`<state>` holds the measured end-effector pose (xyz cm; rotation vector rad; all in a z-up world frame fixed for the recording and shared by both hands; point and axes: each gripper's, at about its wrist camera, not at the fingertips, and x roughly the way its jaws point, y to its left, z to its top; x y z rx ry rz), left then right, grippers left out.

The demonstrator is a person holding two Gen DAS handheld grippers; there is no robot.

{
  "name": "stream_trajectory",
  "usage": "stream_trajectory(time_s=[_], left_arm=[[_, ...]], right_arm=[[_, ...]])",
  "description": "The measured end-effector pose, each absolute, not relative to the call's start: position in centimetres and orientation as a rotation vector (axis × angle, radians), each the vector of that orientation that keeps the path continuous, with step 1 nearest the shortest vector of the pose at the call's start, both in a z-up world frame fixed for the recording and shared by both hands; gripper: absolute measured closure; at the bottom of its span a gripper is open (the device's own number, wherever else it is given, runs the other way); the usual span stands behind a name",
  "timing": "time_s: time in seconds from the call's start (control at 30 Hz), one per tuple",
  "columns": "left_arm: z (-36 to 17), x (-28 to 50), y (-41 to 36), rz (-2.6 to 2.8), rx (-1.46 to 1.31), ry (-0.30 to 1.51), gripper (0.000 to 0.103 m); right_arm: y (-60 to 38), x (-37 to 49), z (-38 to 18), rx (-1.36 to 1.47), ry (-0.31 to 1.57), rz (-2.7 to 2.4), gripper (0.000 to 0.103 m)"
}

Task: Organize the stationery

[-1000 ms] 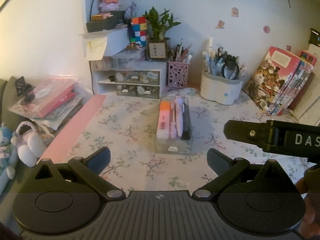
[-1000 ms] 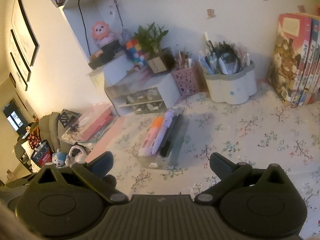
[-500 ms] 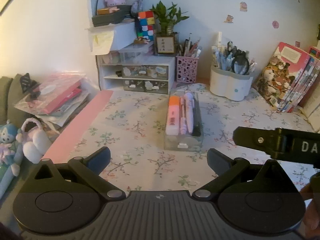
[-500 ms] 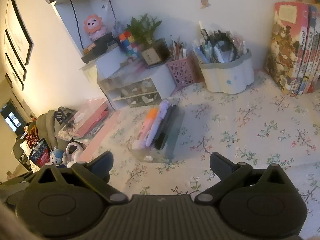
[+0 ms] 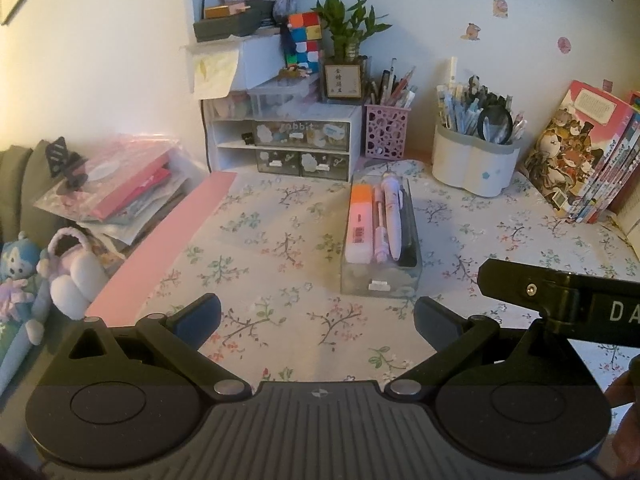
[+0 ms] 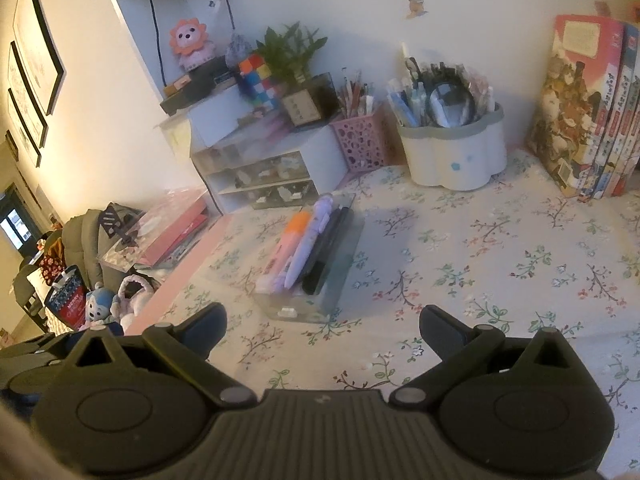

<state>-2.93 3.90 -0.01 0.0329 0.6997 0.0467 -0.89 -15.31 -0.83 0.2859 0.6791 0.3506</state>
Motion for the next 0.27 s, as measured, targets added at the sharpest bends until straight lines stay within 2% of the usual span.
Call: stream_trajectory(time_s=[0.27], left_arm=[[-0.06,-2.91,3.79,0.04,0.035,0.693,0.005]], right_arm=[[-15.42,-0.86,-0.94,0.297,0.68,0.344,0.023]])
